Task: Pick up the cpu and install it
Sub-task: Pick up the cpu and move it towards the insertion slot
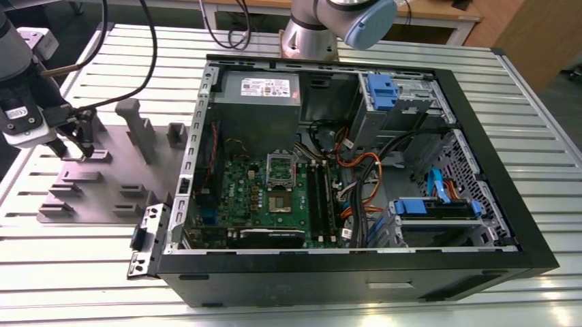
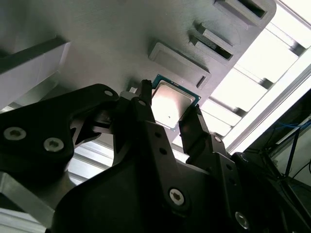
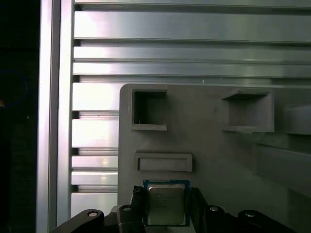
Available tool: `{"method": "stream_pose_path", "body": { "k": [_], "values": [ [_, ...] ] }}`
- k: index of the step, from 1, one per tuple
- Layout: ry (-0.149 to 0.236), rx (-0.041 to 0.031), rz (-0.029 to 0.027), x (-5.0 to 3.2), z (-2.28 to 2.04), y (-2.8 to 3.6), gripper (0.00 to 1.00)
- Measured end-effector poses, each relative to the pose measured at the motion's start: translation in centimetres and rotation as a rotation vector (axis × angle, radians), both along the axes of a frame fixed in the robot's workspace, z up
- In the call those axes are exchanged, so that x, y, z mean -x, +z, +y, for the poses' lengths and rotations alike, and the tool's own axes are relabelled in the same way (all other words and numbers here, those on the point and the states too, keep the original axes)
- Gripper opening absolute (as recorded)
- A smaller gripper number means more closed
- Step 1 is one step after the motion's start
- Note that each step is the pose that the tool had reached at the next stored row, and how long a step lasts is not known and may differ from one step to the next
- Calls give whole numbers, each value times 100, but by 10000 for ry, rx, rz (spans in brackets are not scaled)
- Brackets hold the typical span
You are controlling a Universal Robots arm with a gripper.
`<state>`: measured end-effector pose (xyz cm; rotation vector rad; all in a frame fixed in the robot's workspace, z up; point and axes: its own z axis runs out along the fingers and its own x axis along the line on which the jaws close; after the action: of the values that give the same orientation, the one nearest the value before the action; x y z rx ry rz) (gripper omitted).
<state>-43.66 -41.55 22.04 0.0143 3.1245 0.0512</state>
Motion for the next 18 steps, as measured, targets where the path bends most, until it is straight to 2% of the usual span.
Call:
{"method": "stream_pose_path", "body": {
  "k": [18],
  "values": [
    [0, 0, 0, 0, 0, 38, 47]
  ]
}}
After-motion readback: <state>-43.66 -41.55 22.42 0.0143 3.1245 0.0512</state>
